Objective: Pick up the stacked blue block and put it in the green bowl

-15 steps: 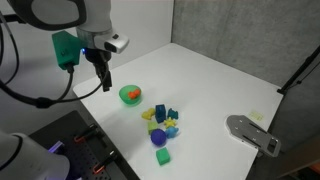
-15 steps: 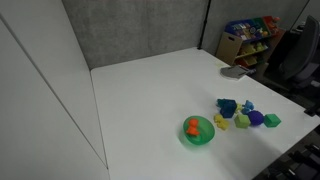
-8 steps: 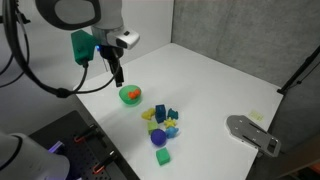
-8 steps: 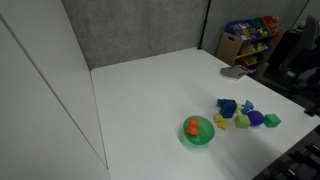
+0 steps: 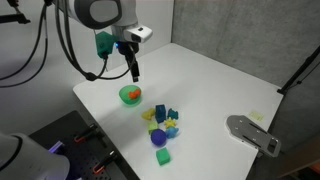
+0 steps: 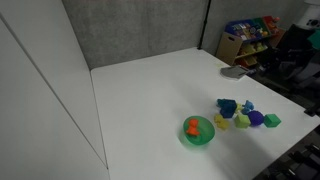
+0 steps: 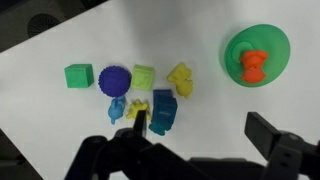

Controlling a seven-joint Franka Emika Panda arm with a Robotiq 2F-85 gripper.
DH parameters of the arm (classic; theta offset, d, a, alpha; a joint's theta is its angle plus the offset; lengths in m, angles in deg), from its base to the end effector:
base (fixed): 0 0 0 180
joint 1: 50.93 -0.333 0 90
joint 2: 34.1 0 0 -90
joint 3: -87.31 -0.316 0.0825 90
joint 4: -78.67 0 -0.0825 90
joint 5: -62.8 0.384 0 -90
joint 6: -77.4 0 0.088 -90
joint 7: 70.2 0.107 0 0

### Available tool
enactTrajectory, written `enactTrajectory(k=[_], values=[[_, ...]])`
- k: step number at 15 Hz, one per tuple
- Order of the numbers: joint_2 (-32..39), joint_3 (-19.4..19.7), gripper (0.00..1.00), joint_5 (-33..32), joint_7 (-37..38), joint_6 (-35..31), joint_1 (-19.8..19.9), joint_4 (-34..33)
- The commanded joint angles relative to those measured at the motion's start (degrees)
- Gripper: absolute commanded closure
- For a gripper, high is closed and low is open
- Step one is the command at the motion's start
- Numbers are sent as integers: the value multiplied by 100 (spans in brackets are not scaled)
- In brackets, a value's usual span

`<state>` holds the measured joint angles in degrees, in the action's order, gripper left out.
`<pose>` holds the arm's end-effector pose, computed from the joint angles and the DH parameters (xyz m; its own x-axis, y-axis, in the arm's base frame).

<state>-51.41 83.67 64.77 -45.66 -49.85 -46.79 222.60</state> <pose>0.4314 -0.0028 0.3901 0.8958 -0.4444 0.0060 -0.4443 -0.8958 -0.0123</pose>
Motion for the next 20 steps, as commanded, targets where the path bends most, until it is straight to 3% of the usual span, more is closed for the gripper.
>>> enactTrajectory(k=[1, 8, 14, 20], values=[[692, -45, 0, -497, 469, -419, 149, -391], [1801, 224, 0, -1135, 1099, -1580, 139, -464], [3022, 734, 0, -1473, 1383, -2270, -75, -638], [3878, 1085, 0, -956, 1109, -2722, -415, -965]])
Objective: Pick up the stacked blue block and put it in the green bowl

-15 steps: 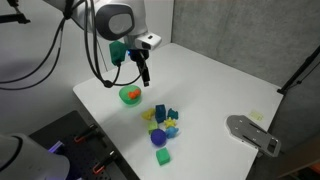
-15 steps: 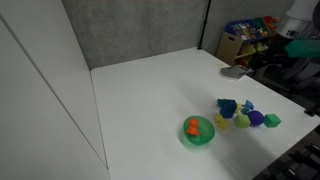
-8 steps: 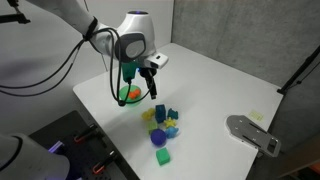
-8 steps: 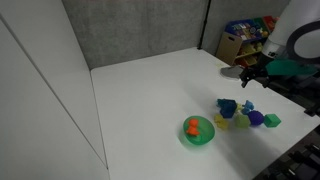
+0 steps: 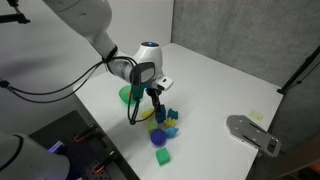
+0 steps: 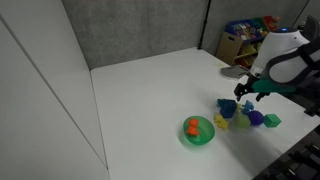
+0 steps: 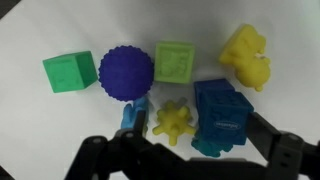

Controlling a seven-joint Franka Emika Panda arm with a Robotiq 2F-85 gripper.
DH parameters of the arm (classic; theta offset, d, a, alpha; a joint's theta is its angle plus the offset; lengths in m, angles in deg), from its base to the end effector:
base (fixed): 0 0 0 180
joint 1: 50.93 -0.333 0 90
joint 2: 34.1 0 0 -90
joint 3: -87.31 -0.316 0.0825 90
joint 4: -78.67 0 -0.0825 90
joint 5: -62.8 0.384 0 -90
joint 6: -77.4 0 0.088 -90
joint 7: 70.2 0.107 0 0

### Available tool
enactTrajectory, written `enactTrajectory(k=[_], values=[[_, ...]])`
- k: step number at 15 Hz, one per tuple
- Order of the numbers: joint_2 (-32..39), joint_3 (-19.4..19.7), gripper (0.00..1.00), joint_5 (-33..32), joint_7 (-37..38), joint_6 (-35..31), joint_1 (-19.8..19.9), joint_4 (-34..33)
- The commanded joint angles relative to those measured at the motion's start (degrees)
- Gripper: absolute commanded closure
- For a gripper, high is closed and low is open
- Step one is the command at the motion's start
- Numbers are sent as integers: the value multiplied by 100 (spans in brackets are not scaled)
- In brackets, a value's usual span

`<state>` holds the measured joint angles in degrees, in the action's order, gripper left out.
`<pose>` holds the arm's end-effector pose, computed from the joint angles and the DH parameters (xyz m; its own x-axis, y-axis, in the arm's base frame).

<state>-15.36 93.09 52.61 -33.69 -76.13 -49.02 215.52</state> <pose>0.4933 -0.0634 0.1805 0.8225 -0.5681 0.0261 -0.5672 -0.8160 0.1115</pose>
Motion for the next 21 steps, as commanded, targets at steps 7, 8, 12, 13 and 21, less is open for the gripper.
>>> enactTrajectory(k=[7, 8, 12, 13, 21], values=[[708, 331, 0, 705, -52, -707, -579, -465], [784, 437, 0, 665, -4, -782, -680, -505], [1115, 697, 0, 696, -13, -982, -937, -697], [1210, 762, 0, 695, 4, -1037, -1011, -742], [1772, 912, 26, 974, -15, -1181, -1334, -1011]])
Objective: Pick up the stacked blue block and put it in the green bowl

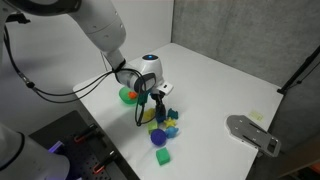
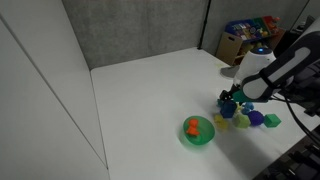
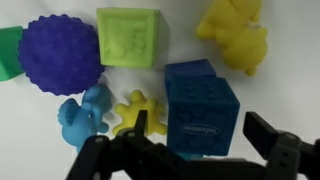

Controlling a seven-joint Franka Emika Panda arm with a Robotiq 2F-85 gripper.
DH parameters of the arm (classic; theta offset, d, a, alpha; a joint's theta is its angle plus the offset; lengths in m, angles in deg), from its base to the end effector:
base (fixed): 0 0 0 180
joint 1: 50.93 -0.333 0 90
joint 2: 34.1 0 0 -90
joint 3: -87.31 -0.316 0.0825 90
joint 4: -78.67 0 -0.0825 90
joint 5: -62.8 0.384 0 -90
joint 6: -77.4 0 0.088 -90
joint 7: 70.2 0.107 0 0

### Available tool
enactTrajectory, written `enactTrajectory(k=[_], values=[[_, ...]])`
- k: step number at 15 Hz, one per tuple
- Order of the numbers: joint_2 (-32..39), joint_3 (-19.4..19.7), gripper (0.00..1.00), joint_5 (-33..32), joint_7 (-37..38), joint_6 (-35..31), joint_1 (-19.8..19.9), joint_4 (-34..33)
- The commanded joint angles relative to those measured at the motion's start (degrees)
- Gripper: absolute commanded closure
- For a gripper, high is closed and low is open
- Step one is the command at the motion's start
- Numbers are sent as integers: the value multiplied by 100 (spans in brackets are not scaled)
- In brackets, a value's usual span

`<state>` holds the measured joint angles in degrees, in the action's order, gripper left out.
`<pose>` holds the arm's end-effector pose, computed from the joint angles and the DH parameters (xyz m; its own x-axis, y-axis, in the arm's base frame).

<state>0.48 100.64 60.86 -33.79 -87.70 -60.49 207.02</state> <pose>0.5328 -0.0415 0.1083 0.8078 -0.5769 0.1205 -0.5875 -0.8046 0.0864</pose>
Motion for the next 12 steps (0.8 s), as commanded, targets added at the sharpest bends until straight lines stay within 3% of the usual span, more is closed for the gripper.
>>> enactTrajectory(k=[1, 5, 8, 12], values=[[192, 214, 34, 174, 18, 17, -248, -160], [26, 581, 66, 124, 134, 169, -570, -80], [-200, 882, 69, -4, 213, 233, -964, 59], [-552, 901, 69, -141, 310, 536, -1457, 143]])
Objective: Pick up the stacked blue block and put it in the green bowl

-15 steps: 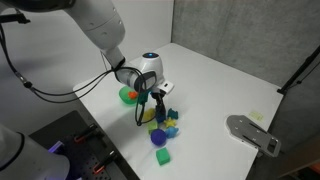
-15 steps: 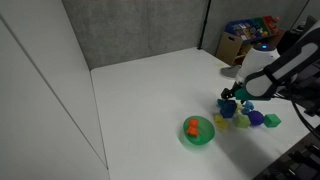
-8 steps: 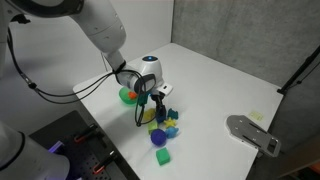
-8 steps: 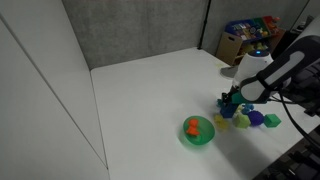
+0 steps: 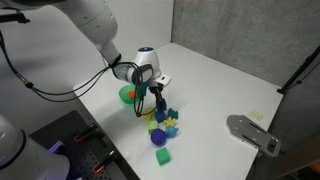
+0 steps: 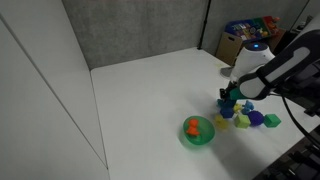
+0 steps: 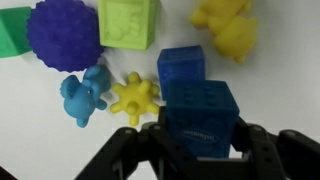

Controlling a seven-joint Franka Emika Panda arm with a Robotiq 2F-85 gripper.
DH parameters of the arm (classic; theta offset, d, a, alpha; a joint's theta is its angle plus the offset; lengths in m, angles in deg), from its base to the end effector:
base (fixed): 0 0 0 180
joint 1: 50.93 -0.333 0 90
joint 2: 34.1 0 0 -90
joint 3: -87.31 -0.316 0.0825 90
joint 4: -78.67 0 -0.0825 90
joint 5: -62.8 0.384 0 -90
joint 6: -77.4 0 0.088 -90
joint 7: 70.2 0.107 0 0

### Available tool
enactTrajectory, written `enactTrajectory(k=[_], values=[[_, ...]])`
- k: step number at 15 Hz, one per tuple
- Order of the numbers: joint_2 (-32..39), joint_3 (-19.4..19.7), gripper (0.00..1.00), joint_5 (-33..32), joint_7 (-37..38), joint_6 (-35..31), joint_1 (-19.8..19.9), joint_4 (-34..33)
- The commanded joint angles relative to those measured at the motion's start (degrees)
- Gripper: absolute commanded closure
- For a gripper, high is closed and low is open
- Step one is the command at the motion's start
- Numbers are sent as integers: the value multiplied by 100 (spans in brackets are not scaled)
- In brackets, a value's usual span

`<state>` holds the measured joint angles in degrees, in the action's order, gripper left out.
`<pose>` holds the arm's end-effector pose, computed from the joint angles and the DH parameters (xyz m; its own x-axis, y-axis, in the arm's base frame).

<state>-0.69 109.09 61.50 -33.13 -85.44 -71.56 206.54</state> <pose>0.5435 -0.0201 0.1317 0.8299 -0.5309 0.1717 -0.5537 -0.8215 0.1361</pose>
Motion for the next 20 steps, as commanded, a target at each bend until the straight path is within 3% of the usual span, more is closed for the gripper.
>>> enactTrajectory(k=[1, 5, 12, 13, 14, 16, 17, 20], values=[[-524, 0, 69, -263, 303, 400, -462, 196], [-853, -333, 69, -551, 609, 695, -762, 239], [-1162, -1388, 69, -542, 730, 1078, -639, 404], [-1158, -1477, 19, -561, 739, 1167, -631, 408], [-1148, -1516, 17, -614, 813, 1298, -652, 398], [-1172, -1594, 3, -702, 895, 1532, -654, 403], [-1236, -1637, 0, -734, 907, 1692, -633, 416], [-1659, -1811, 0, -762, 770, 2287, -475, 585]])
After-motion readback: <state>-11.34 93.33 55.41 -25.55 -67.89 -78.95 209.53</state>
